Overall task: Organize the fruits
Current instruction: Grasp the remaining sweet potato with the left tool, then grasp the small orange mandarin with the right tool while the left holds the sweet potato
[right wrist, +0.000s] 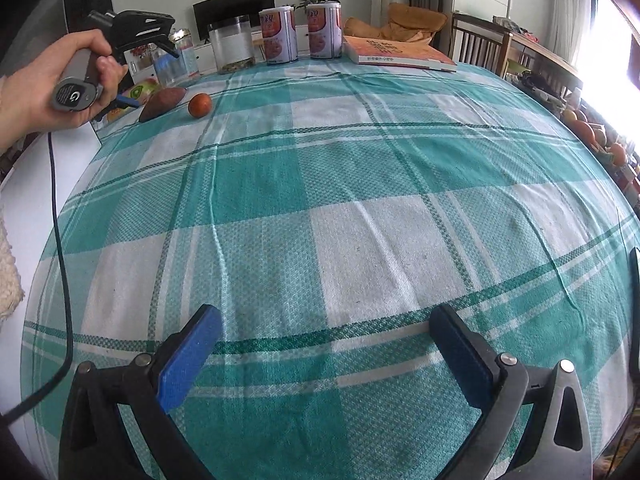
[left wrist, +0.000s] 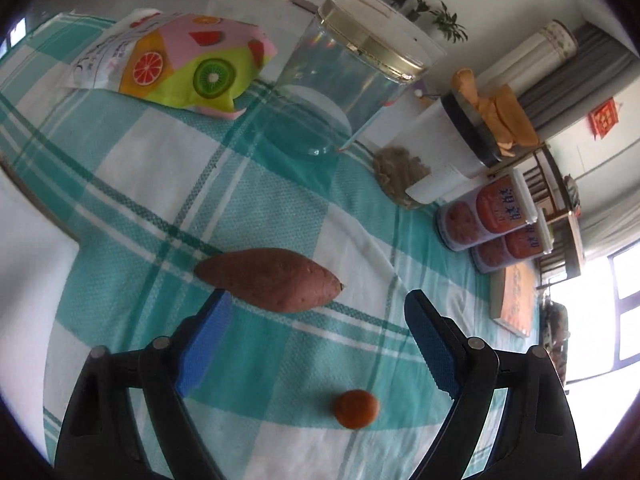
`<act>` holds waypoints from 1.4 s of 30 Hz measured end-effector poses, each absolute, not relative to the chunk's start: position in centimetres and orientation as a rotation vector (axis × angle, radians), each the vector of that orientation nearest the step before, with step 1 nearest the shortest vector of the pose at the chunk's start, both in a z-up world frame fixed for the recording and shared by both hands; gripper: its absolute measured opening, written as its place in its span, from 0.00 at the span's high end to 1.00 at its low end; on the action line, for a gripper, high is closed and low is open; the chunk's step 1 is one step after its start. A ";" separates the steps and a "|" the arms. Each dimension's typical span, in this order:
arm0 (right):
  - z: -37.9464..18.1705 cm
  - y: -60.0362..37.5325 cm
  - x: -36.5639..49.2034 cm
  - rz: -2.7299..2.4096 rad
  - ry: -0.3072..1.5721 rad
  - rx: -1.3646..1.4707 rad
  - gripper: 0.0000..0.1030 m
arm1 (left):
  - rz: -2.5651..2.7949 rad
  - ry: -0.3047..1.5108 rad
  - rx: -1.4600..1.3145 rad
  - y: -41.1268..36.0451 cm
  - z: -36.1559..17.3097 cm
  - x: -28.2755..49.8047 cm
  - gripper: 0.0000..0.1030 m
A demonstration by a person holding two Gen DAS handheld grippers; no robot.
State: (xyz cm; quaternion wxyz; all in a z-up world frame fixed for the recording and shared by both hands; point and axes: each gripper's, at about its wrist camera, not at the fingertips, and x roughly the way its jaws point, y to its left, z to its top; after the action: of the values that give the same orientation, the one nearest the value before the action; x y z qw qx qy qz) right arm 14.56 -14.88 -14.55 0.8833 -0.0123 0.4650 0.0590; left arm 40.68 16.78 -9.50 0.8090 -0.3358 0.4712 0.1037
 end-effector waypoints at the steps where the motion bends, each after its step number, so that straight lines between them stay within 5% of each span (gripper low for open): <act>1: -14.6 -14.8 14.6 0.125 0.968 -0.027 0.00 | 0.239 1.024 -0.683 17.0 -9.9 41.5 0.13; 12: -14.5 -14.8 14.6 0.125 0.969 -0.031 0.00 | 0.031 1.125 -0.314 15.7 -12.0 42.5 0.16; 15: -14.5 -14.8 14.6 0.126 0.969 -0.030 0.00 | -0.082 1.198 -0.263 15.1 -11.9 42.0 0.31; 18: -14.5 -14.8 14.7 0.128 0.968 -0.027 0.00 | -0.124 1.249 -0.220 15.0 -11.3 41.6 0.33; 26: -14.6 -14.8 14.7 0.126 0.969 -0.032 0.00 | 0.042 1.151 -0.313 16.3 -11.1 42.3 0.26; 28: -14.6 -14.8 14.7 0.126 0.969 -0.031 0.00 | 0.047 1.153 -0.258 15.1 -11.7 42.9 0.33; 31: -14.6 -14.8 14.7 0.127 0.969 -0.031 0.00 | 0.076 1.100 -0.220 14.4 -11.5 42.9 0.59; 42: -14.6 -14.8 14.6 0.128 0.968 -0.030 0.00 | 0.161 1.150 -0.273 13.0 -8.4 34.0 0.60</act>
State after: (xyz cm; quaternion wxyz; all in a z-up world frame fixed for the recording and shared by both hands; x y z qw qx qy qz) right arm 14.65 -14.80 -14.56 0.8830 -0.0144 0.4651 0.0614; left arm 33.98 13.02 -8.37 0.8274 -0.1288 0.5414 0.0759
